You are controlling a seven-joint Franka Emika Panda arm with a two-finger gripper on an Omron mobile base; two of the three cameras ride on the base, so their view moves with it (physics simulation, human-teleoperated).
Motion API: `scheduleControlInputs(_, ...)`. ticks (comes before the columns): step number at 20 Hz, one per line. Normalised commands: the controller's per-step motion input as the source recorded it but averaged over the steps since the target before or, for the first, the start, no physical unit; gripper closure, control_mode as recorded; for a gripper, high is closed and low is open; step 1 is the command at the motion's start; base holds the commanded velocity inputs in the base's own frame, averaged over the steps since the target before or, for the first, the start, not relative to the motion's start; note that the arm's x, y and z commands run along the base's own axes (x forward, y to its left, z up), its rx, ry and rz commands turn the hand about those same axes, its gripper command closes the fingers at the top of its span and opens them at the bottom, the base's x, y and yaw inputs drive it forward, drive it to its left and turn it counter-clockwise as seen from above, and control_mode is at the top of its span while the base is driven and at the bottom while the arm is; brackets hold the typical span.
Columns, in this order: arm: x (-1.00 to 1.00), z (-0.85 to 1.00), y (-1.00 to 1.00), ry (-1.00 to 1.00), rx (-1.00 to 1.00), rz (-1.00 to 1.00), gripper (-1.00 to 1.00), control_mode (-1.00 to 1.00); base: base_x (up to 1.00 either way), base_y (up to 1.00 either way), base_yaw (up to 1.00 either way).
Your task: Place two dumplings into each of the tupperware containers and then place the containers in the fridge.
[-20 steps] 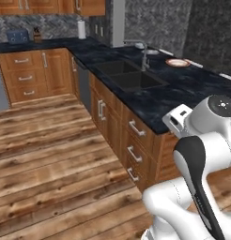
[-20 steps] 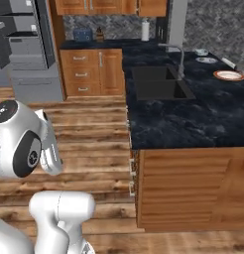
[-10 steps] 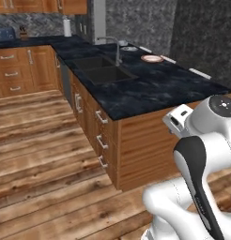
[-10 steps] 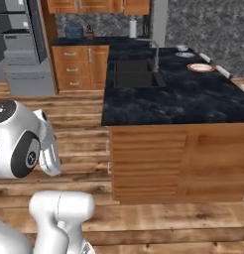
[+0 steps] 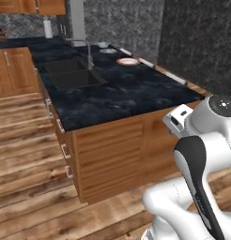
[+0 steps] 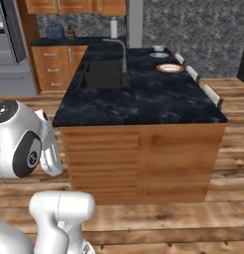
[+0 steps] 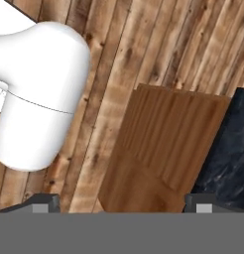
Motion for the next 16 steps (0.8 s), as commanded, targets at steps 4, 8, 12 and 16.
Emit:
scheduleControlInputs(4, 0.00, 0.00, 0.00, 0.00, 0.00, 0.00, -1.00, 1.00, 0.40, -1.00, 0.00)
scheduleControlInputs(8, 0.00, 0.00, 0.00, 0.00, 0.00, 0.00, -1.00, 1.00, 0.66, -1.00, 0.00)
scheduleControlInputs(12, 0.00, 0.00, 0.00, 0.00, 0.00, 0.00, -1.00, 1.00, 0.78, -1.00, 0.00)
scheduleControlInputs(16, 0.00, 0.00, 0.00, 0.00, 0.00, 0.00, -1.00, 1.00, 0.78, -1.00, 0.00)
